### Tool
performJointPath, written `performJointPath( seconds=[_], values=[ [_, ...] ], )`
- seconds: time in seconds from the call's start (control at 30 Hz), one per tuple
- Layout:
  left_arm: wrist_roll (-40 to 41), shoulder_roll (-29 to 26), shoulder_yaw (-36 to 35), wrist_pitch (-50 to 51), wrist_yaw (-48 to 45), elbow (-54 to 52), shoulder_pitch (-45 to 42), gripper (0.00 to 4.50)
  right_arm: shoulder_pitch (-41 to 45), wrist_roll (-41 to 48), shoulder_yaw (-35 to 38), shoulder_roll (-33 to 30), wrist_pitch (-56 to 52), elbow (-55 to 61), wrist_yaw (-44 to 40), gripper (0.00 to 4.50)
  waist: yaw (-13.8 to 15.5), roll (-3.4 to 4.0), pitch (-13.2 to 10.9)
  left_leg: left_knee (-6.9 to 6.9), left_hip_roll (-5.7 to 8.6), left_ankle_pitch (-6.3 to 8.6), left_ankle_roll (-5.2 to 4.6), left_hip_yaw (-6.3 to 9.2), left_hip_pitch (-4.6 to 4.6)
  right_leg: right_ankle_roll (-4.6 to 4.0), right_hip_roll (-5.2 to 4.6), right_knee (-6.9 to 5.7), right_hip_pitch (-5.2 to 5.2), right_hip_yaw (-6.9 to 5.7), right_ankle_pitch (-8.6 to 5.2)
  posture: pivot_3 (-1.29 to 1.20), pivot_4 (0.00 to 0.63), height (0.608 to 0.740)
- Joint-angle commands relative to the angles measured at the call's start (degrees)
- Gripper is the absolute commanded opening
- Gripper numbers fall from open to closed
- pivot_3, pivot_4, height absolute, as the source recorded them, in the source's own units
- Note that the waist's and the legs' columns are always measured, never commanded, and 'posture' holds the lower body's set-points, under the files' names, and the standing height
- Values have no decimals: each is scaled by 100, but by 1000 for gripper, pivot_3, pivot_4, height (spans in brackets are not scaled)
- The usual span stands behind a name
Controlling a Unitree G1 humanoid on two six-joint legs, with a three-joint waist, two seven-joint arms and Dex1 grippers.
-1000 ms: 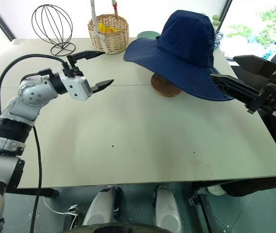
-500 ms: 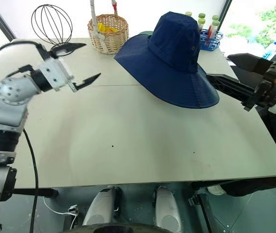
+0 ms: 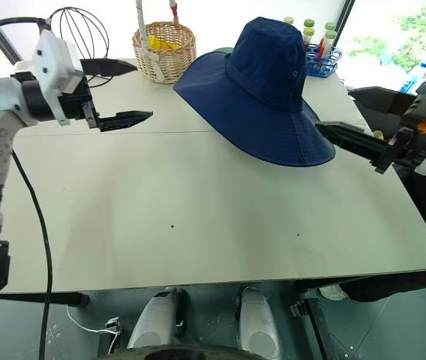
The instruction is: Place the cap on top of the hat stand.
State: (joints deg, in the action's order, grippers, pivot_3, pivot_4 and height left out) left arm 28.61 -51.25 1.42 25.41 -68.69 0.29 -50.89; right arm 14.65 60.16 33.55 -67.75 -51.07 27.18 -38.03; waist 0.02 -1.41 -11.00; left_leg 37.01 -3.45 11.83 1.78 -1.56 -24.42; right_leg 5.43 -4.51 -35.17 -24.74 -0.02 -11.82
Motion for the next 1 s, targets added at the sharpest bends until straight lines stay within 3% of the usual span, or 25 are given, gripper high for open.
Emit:
performJointPath(
  seconds=[0.03, 0.27, 0.43, 0.6, 0.83, 1.0],
  values=[
    [924, -376, -165, 1449, -725, -172, -543, 4324, -111, -556, -336, -43, 293, 794, 153, 4500, -22, 1, -1, 0, 0, 0, 0, 0, -3, 0, 0, 0, -3, 0, 0, 0, 150, 740],
    [1559, -484, -126, 2886, -1322, 287, -1425, 4324, -736, -2611, -1735, 19, 929, 2063, 834, 4500, -20, -1, -3, 3, 4, 1, 1, 1, -9, 2, -4, 3, -7, 0, -3, 0, 150, 740],
    [1239, -395, 43, 2763, -1415, 481, -1577, 4324, 24, -4721, -3734, 788, 1503, 2023, 1951, 4500, -88, -4, -2, 3, 5, 1, 1, -1, -12, 0, -5, 2, -17, -1, -2, 0, 150, 740],
    [1323, -378, 33, 3046, -1541, 617, -1808, 4324, 907, -6308, -4998, 1681, 1729, 1670, 2431, 4500, -86, -2, -3, 6, 4, -1, -1, 0, -60, -1, -1, -12, -64, 0, -1, 0, 150, 740],
    [1131, -580, 64, 2945, -1712, 538, -1740, 4324, 1850, -7675, -5949, 2813, 2099, 575, 2393, 4500, -75, -2, -3, 15, 6, -1, -1, 4, -85, 1, 1, -15, -81, -1, -1, 0, 150, 740],
    [919, -711, 20, 2739, -1670, 564, -1686, 4324, 2087, -8307, -6115, 3267, 2576, -217, 2382, 4500, -72, -3, -4, 14, 5, -1, -1, 6, -86, 1, 2, -16, -81, -1, -1, 0, 150, 740]
  ],
)
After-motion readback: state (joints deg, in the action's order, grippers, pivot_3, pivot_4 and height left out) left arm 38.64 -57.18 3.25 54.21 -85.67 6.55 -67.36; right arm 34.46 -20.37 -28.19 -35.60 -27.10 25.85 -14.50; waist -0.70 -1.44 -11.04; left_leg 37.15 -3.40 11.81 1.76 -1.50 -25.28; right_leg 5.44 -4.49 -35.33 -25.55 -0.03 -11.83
